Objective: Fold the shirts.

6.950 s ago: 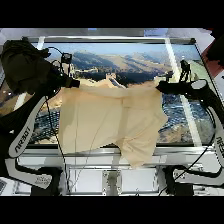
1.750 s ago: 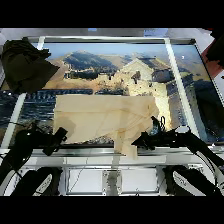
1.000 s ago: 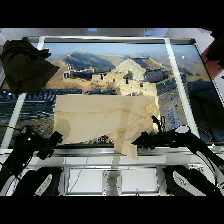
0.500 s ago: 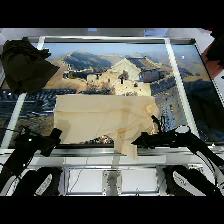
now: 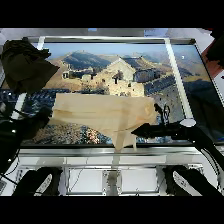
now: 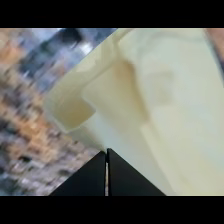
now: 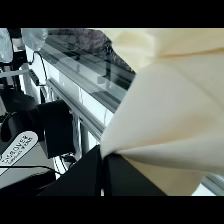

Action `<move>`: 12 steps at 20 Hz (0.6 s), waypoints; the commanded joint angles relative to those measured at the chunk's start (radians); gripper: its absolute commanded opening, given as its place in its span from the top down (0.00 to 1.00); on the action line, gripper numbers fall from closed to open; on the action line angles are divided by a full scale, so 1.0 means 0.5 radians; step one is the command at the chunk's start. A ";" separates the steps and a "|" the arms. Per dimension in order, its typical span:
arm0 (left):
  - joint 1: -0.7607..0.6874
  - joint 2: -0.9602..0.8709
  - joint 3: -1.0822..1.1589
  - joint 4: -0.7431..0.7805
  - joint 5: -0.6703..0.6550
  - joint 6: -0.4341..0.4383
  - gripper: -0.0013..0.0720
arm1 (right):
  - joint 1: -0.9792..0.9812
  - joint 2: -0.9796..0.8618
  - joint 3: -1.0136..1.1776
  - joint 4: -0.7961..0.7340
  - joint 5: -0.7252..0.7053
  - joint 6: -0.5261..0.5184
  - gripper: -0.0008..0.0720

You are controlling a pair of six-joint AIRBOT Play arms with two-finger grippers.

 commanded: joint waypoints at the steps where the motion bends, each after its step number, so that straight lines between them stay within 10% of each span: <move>1: 0.001 0.001 0.179 0.153 -0.168 0.248 0.96 | 0.001 0.048 0.227 -0.113 0.025 0.155 0.95; 12: 0.002 -0.955 0.597 0.457 -0.507 0.710 0.97 | -0.048 -0.253 1.099 -1.064 -0.497 0.590 0.95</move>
